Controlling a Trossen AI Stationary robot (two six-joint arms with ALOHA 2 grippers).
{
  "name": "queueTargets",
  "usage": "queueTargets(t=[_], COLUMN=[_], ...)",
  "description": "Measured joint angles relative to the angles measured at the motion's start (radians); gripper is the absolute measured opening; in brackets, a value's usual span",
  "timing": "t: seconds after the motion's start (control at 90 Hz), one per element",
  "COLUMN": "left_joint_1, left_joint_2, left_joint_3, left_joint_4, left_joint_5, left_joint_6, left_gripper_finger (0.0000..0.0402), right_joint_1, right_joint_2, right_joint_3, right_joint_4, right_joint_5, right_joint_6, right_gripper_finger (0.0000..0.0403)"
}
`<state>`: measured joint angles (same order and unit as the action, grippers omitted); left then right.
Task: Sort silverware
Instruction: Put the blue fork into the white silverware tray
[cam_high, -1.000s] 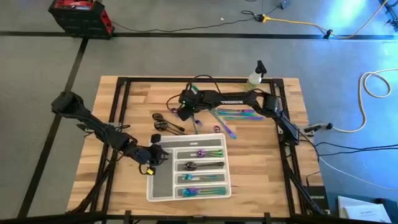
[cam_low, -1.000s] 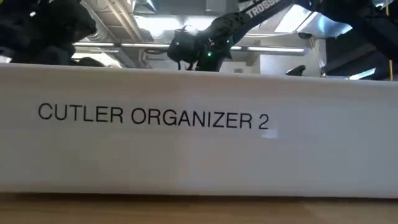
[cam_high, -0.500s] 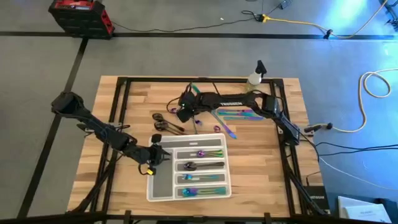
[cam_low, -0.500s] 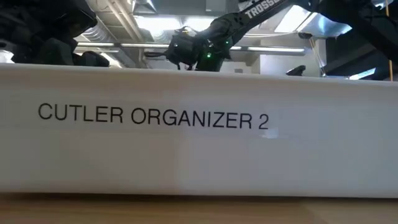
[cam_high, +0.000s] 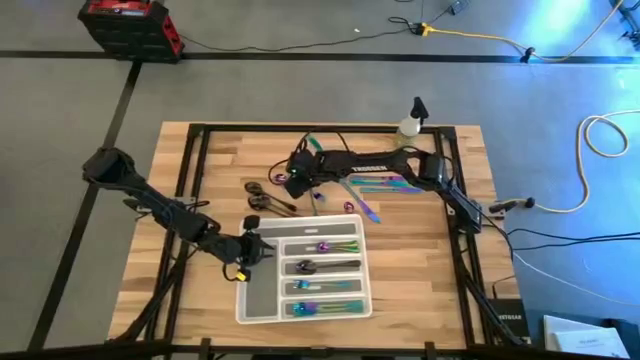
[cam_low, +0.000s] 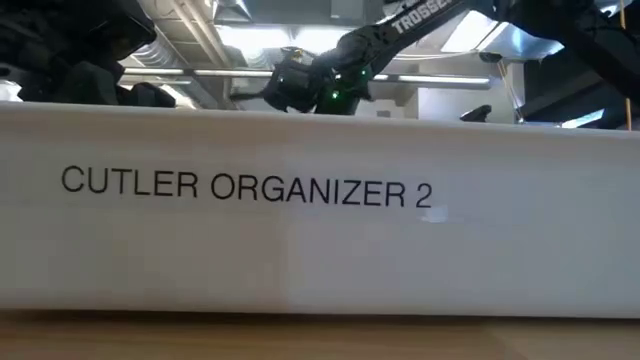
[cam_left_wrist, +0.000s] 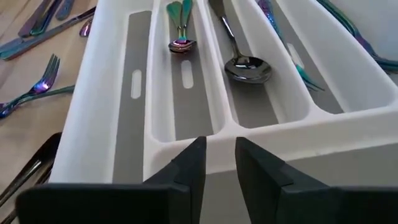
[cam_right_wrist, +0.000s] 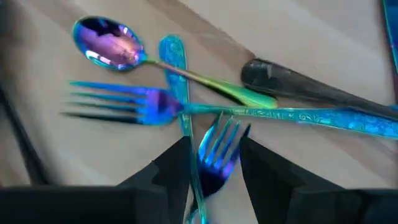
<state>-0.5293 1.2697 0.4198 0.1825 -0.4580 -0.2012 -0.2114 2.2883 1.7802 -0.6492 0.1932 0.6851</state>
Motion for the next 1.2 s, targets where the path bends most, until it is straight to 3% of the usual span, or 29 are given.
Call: queueTargets(t=[0.344, 0.789, 1.2], left_joint_1=[0.000, -0.001, -0.001], left_joint_2=[0.000, 0.000, 0.000], left_joint_3=[0.000, 0.000, 0.000], left_joint_4=[-0.010, -0.015, -0.016], left_joint_5=[0.000, 0.000, 0.001], left_joint_6=[0.000, -0.005, -0.009], left_gripper_finger=[0.0072, 0.0072, 0.0072], right_joint_1=[0.016, 0.049, 0.041], right_joint_2=[0.028, 0.023, 0.003], right_joint_3=[0.001, 0.001, -0.007], right_joint_4=[0.016, 0.026, 0.001], right_joint_5=[0.060, 0.120, 0.190], right_joint_6=[0.044, 0.045, 0.069], right_gripper_finger=[0.0128, 0.0217, 0.0200])
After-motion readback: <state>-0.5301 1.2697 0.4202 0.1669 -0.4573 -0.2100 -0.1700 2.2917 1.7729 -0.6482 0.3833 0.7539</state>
